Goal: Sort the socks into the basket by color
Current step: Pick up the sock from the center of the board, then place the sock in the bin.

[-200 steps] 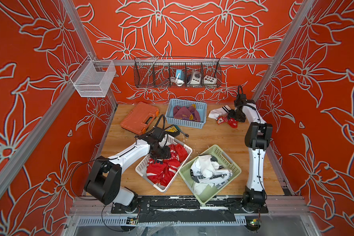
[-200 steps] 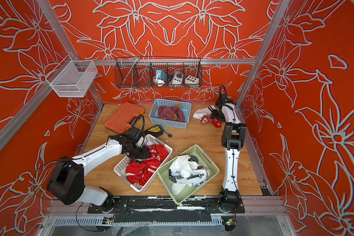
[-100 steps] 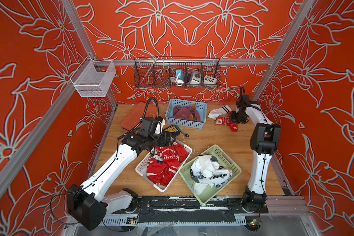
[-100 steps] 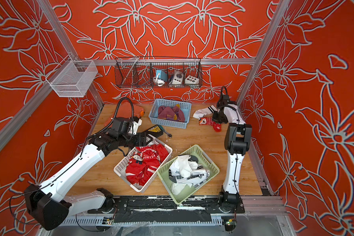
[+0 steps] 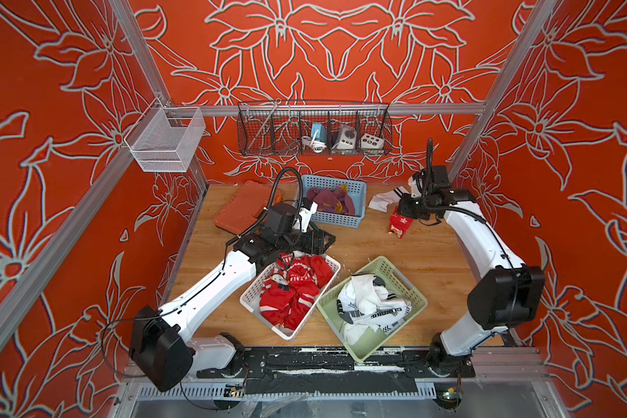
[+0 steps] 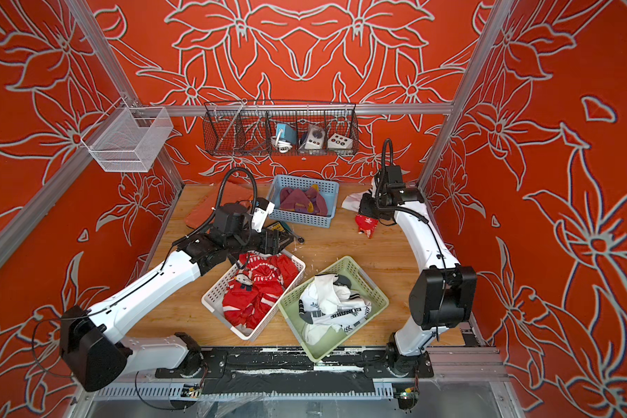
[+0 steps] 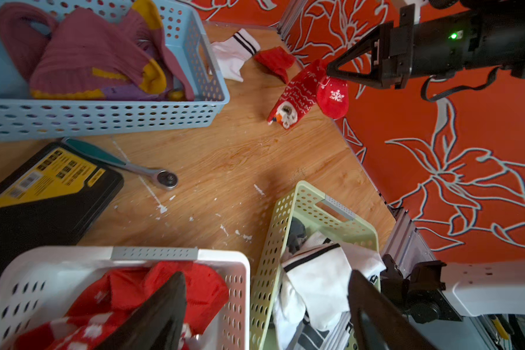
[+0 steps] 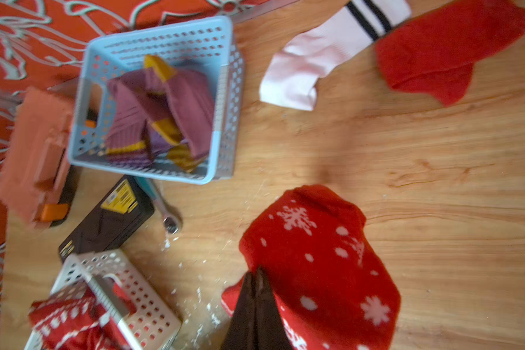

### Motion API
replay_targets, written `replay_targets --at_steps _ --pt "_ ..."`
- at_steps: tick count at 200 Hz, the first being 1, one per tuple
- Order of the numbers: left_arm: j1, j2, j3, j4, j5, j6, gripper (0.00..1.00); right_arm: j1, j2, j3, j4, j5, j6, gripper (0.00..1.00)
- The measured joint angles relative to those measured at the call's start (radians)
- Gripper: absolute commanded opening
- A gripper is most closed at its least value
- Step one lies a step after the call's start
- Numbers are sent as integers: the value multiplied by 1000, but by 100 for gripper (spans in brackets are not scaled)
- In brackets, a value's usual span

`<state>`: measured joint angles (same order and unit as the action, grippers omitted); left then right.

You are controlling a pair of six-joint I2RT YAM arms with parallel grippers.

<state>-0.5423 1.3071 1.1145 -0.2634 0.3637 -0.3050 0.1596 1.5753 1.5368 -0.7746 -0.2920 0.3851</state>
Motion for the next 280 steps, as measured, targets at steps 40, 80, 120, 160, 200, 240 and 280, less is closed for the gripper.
replay_targets --at_steps 40,80,120,160,200,240,280 --pt "-31 40 12 110 7 38 84 112 -196 -35 13 -104 7 0" --pt "-59 -3 -32 220 4 70 85 192 -297 -34 36 -246 6 0" --pt "-80 -76 -107 262 -39 104 86 283 -302 -29 42 -393 -2 0" --pt "-95 -142 -177 294 -59 108 86 353 -297 -25 47 -496 -4 0" --pt "-106 -201 -234 318 -51 106 77 414 -267 -25 87 -580 1 0" --pt "-106 -204 -229 303 -68 117 0 431 -233 -25 94 -629 -6 0" --pt "-95 -176 -140 116 -168 78 0 386 -188 -1 47 -584 -31 78"
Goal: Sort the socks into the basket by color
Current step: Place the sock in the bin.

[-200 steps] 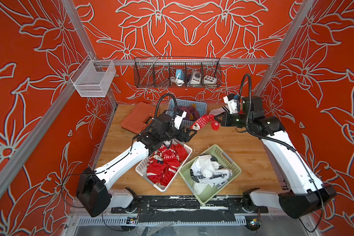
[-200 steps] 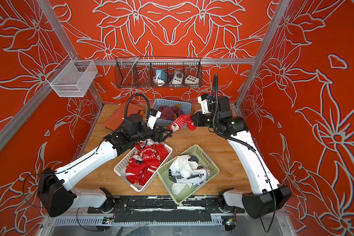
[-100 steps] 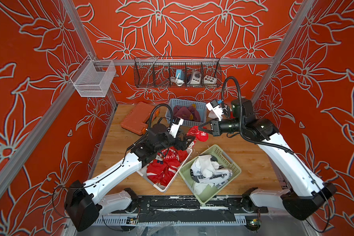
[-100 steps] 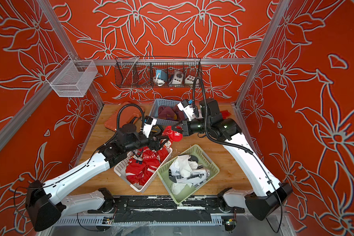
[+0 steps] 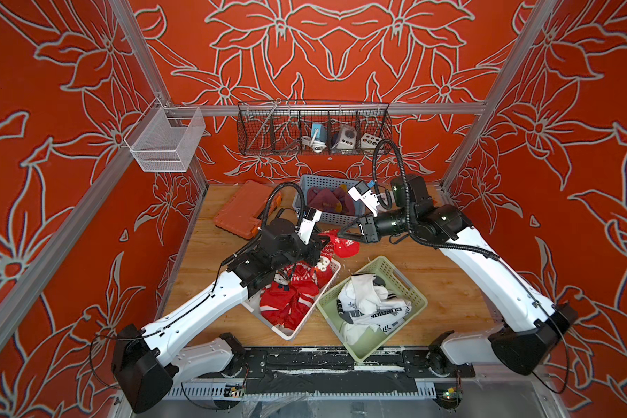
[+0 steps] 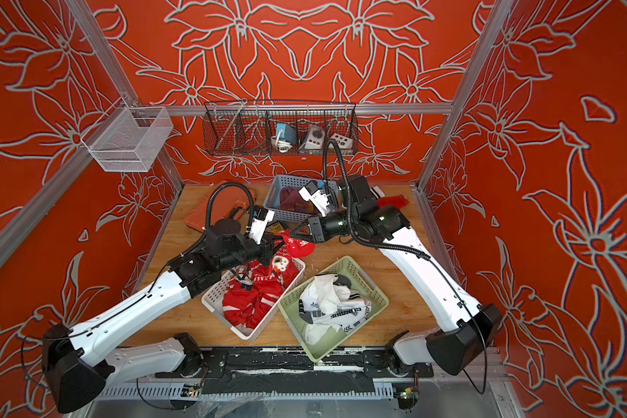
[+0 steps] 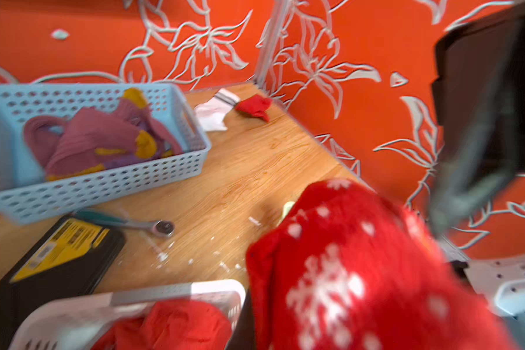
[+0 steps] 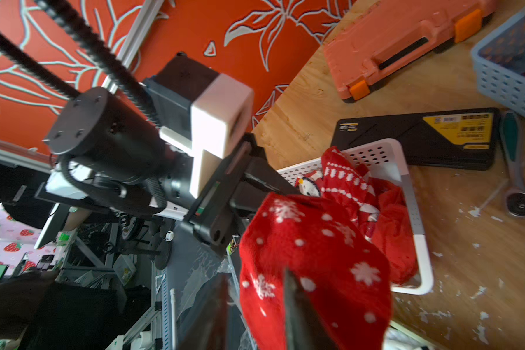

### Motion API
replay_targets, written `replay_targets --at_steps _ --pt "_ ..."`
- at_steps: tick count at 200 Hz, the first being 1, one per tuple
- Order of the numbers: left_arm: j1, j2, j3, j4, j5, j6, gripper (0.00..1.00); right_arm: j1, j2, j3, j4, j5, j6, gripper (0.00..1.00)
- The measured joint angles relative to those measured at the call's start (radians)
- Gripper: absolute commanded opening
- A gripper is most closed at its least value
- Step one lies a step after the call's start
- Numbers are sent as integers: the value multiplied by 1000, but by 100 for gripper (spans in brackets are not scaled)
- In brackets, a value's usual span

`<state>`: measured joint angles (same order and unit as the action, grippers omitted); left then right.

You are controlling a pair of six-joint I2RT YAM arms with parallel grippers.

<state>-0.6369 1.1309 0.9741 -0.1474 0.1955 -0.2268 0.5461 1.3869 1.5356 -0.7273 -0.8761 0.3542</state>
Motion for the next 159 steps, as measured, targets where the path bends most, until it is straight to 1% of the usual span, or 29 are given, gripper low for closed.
replay_targets --at_steps 4,15,23,26,32,49,63,96,117,123,132,142,147,151,159 --pt "4 3 9 -27 -7 -6 0 -14 3 1 -1 11 -1 81" --pt "18 11 35 -112 -27 -29 0 -66 11 1 0 40 6 86" --pt "28 17 49 -173 -40 -48 0 -117 18 2 1 71 16 92" --pt "31 19 52 -197 -42 -57 0 -136 20 2 2 82 27 96" --pt "38 23 57 -243 -47 -71 0 -173 26 3 4 108 34 98" --pt "50 42 60 -362 -54 -112 0 -269 63 24 1 201 56 98" --pt "58 68 49 -429 -49 -142 0 -320 119 65 1 287 61 98" --pt "87 143 -24 -517 -47 -204 0 -380 309 186 0 502 47 98" --pt "103 219 -37 -548 -69 -217 1 -427 467 294 -5 595 26 98" --pt "109 243 -40 -548 -72 -218 6 -444 521 336 -11 625 18 98" --pt "114 274 -42 -548 -77 -218 17 -468 599 401 -23 663 8 98" --pt "117 301 -43 -546 -80 -220 44 -494 687 481 -39 703 -5 98" --pt "119 312 -43 -545 -79 -215 54 -507 730 521 -47 721 -10 98" --pt "120 317 -44 -543 -79 -219 59 -516 762 552 -51 733 -13 98" --pt "120 319 -48 -535 -74 -219 65 -534 823 612 -63 759 -21 98"
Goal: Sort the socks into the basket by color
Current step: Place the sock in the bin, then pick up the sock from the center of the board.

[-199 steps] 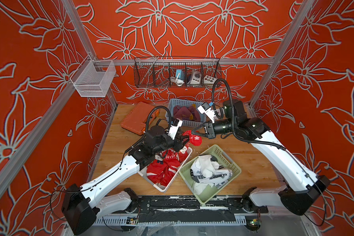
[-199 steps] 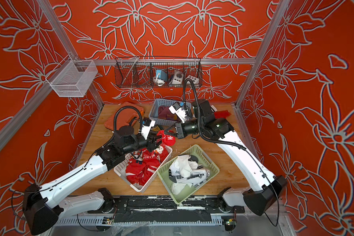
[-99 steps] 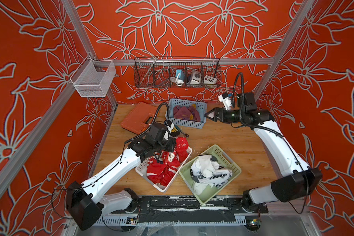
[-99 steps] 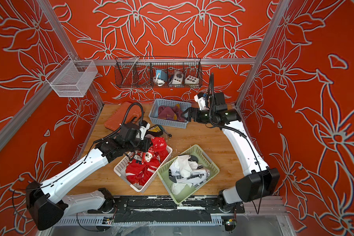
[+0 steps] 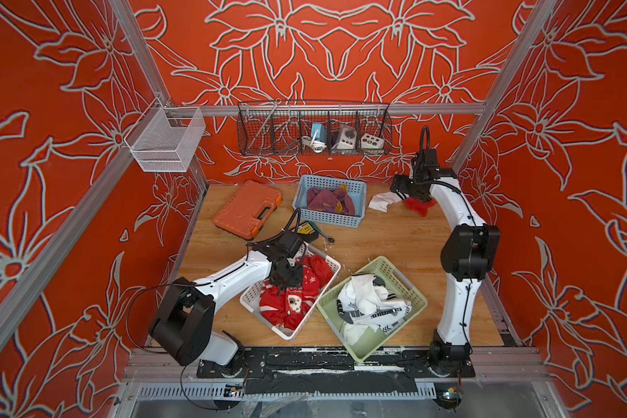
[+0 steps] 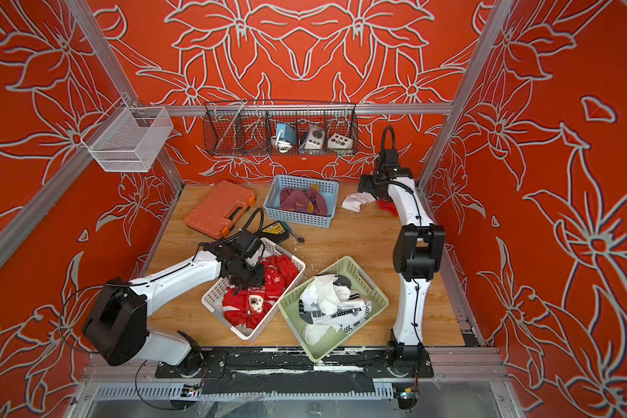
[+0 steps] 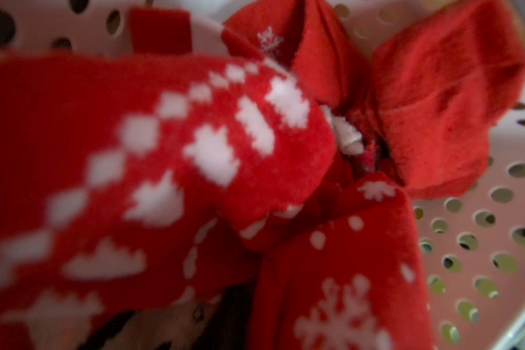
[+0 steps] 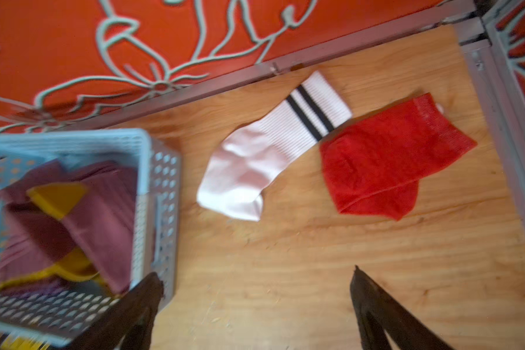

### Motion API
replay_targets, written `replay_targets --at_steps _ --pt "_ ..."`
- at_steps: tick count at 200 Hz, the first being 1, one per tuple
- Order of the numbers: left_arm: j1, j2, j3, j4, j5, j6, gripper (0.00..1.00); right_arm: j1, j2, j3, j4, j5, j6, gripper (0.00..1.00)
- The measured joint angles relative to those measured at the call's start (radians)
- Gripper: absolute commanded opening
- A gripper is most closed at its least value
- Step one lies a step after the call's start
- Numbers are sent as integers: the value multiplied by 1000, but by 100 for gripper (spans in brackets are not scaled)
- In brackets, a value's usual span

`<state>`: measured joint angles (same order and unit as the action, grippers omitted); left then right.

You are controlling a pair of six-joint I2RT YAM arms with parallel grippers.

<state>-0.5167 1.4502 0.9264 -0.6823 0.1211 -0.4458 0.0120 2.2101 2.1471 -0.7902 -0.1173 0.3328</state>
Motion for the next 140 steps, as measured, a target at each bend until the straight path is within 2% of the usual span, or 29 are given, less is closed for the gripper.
replay_targets --at_steps 13,38,69,89,117,140 --pt "0 -15 -6 13 10 4 71 -25 95 105 -24 30 -11 98" --pt "0 -90 -4 11 21 0 77 -71 237 266 -45 69 -28 98" --pt "1 -210 23 3 40 -5 80 -117 347 367 -51 63 -29 98" --pt "2 -252 53 -10 46 -6 80 -138 405 407 -49 44 -28 94" --pt "10 -270 90 -19 45 -8 80 -149 444 407 -58 21 -19 76" --pt "28 -270 115 -16 44 -9 80 -146 449 387 -71 2 -21 55"
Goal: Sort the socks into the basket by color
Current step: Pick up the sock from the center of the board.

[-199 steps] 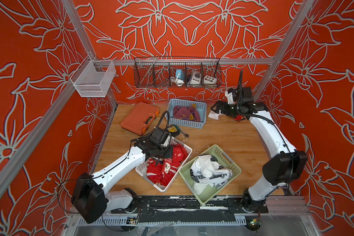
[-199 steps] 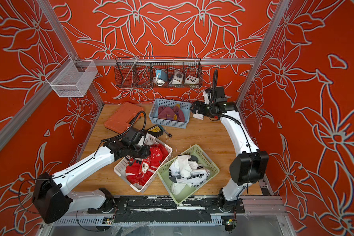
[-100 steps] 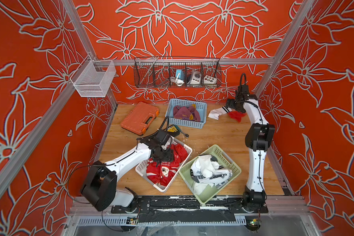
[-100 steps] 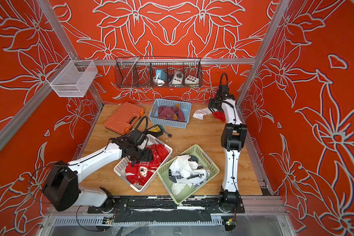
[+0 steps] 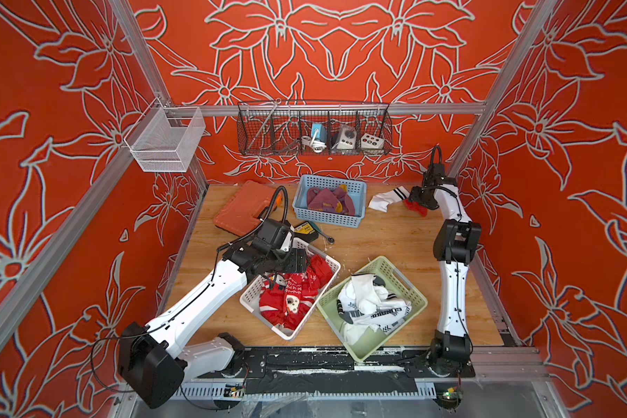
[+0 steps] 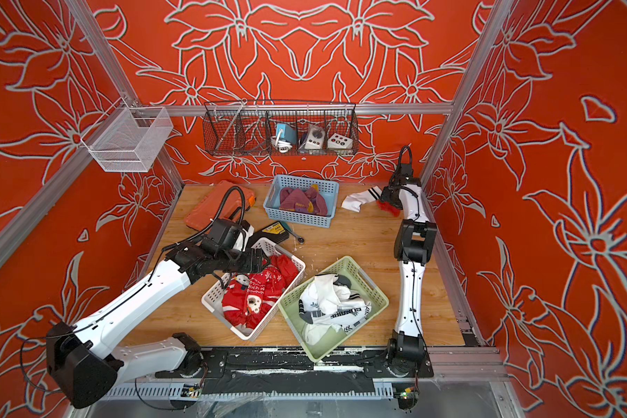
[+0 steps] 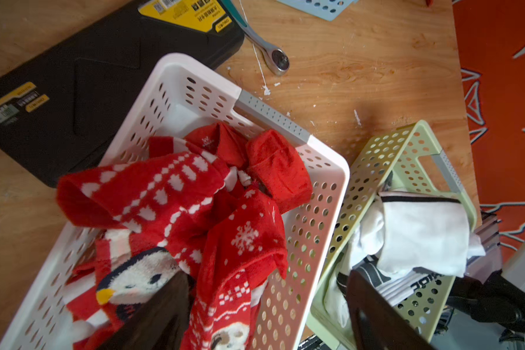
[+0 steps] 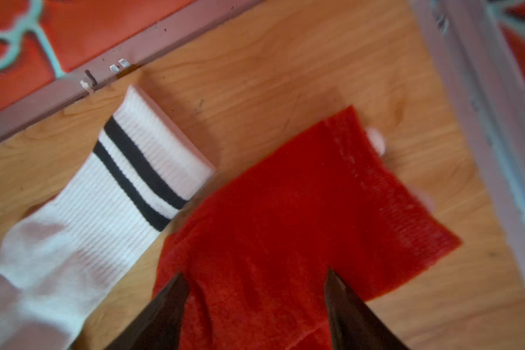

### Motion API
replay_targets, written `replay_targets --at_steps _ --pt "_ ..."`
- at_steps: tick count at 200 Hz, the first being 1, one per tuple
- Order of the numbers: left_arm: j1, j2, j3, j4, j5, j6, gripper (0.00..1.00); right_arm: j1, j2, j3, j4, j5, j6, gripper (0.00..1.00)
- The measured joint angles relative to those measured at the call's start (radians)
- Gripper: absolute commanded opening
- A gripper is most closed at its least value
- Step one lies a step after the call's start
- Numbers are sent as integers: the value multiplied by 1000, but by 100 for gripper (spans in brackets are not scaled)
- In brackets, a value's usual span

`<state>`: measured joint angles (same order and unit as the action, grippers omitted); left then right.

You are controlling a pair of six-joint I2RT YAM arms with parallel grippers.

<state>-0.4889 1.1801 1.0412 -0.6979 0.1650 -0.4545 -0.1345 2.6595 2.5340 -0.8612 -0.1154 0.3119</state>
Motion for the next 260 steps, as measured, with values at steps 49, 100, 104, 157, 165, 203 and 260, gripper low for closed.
replay_targets --at_steps 49,100,104,157,165,203,260 --pt "24 1 46 10 -1 10 80 5 -11 -53 -24 -25 15 0" --pt "32 2 65 65 43 32 80 8 -166 -256 -27 -76 11 0" --pt "32 3 66 69 48 35 80 8 -189 -282 -25 -82 11 0" --pt "31 37 87 166 151 63 80 76 -628 -672 80 -182 26 0" --pt "31 46 92 185 166 65 81 93 -687 -716 101 -199 35 0" --pt "9 101 115 287 221 79 81 208 -930 -904 177 -265 83 0" --pt "-26 122 115 419 270 87 82 391 -1154 -1058 212 -371 134 0"
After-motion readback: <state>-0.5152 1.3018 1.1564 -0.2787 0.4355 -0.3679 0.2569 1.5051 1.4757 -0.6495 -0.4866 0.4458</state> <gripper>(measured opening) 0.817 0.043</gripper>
